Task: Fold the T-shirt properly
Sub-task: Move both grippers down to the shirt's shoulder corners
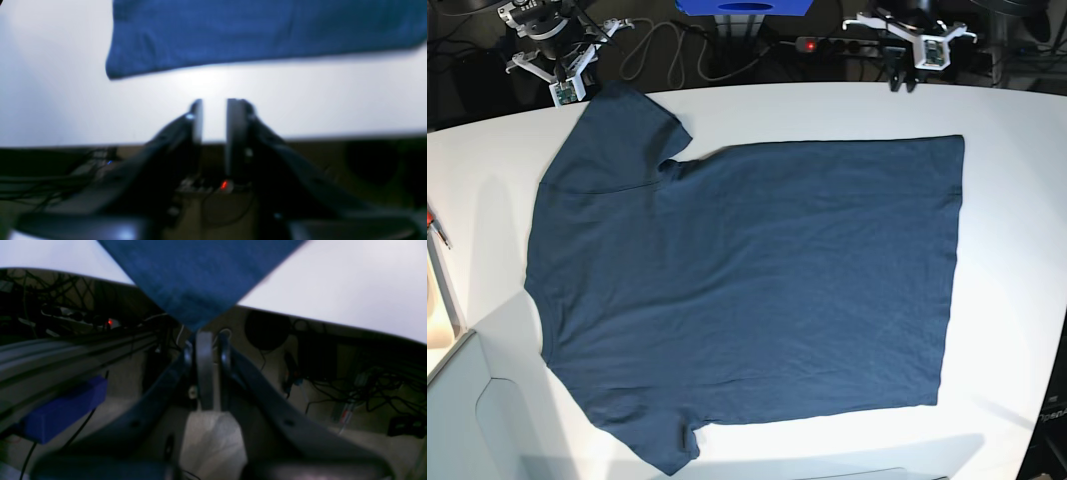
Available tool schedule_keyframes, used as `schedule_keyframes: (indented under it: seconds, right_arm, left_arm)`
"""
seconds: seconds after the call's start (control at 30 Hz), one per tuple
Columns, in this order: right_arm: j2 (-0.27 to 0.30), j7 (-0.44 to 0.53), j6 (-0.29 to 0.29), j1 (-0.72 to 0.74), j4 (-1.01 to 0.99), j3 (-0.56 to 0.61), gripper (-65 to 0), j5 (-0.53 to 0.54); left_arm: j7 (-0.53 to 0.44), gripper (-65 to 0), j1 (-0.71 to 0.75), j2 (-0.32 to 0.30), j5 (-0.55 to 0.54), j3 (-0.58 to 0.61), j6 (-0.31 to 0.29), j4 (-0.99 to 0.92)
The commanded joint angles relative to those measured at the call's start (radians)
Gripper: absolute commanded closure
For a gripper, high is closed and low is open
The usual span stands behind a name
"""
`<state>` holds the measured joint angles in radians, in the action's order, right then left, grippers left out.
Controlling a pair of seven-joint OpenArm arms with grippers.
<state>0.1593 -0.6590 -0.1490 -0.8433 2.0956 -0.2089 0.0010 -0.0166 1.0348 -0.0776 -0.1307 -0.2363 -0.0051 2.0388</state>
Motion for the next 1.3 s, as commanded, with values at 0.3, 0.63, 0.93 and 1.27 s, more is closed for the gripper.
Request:
schedule_keyframes:
  seconds: [0.3,0.63,0.93,1.27]
  right_arm:
    - [0.001,0.017,-0.018,0.038,0.018,-0.004,-37.2,-0.002]
    - [0.003,0.011,-0.018,0.058,0.015,-0.002,-40.1,-0.003]
    - [0.003,0.011,-0.018,0.058,0.013,-0.002,-40.1,-0.003]
    - [0.003,0.011,-0.016,0.058,0.012,-0.002,-40.1,-0.003]
  left_arm:
    - [-0.018,-25.2,-0.126,-0.060,-0.320,-0.182,0.007,-0.011]
    - [-0.018,-38.1,-0.319,-0.083,-0.413,-0.202,0.006,-0.241]
    - [-0.018,-38.1,-0.426,-0.078,-0.416,-0.202,0.006,-0.435]
    - [-0.018,-38.0,-0.511,-0.083,-0.412,-0.193,0.006,-0.574]
